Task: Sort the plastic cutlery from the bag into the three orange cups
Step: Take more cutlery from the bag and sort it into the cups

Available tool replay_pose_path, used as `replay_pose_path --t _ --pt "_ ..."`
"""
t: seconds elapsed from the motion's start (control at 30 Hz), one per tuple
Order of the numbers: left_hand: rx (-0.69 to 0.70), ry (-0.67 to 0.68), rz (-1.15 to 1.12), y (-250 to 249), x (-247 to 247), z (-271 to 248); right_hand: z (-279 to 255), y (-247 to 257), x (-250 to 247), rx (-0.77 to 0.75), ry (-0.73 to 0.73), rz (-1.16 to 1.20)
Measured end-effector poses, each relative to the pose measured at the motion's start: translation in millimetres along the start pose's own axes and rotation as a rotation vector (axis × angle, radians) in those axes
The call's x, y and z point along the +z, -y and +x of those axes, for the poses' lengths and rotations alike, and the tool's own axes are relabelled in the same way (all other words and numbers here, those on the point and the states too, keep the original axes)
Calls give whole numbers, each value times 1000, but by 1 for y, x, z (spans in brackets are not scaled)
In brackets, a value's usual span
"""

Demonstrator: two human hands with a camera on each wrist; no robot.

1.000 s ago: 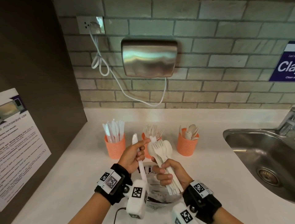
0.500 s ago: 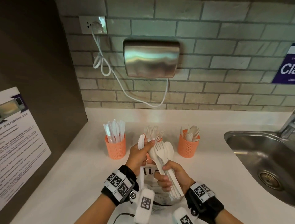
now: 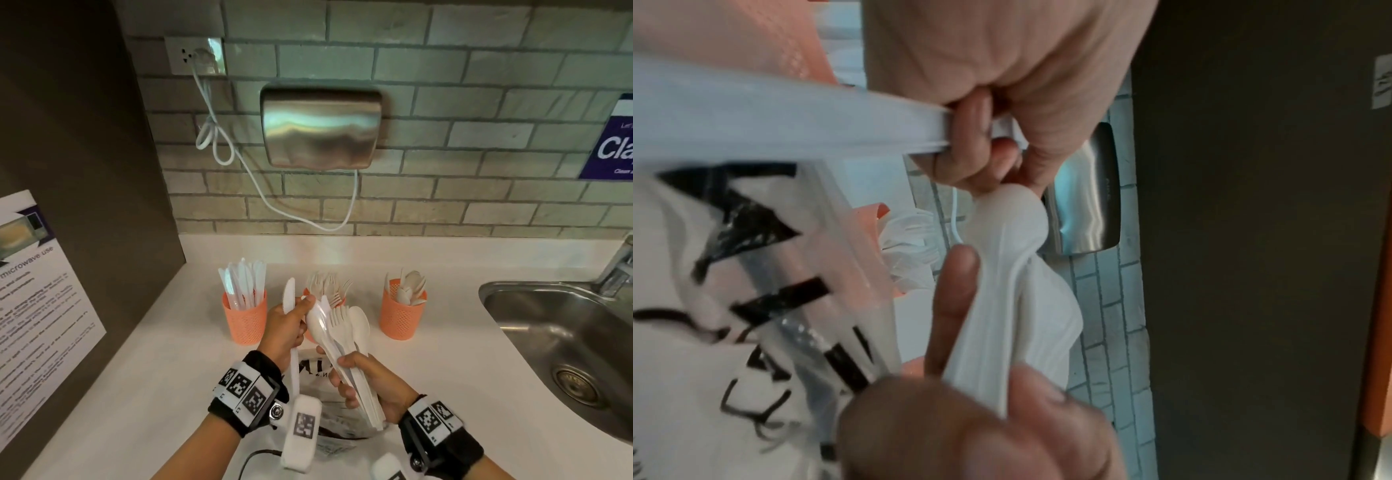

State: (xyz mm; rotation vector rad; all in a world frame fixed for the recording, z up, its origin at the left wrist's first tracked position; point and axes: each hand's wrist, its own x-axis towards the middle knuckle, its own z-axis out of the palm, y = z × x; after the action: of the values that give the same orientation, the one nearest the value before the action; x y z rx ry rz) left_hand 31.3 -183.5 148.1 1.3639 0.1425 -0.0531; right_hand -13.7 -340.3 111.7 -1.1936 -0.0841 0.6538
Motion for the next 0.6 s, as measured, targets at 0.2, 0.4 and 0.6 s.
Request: replay_pose_path --t 0.2,0.4,0.6 --pt "78 -64 68 -6 -5 5 -1 -4 3 -38 -52 -50" --pt "50 39 154 0 0 0 2 -2 4 -60 -87 -88" --pt "85 -119 49 -16 -14 19 0 -3 -1 -81 -71 -105"
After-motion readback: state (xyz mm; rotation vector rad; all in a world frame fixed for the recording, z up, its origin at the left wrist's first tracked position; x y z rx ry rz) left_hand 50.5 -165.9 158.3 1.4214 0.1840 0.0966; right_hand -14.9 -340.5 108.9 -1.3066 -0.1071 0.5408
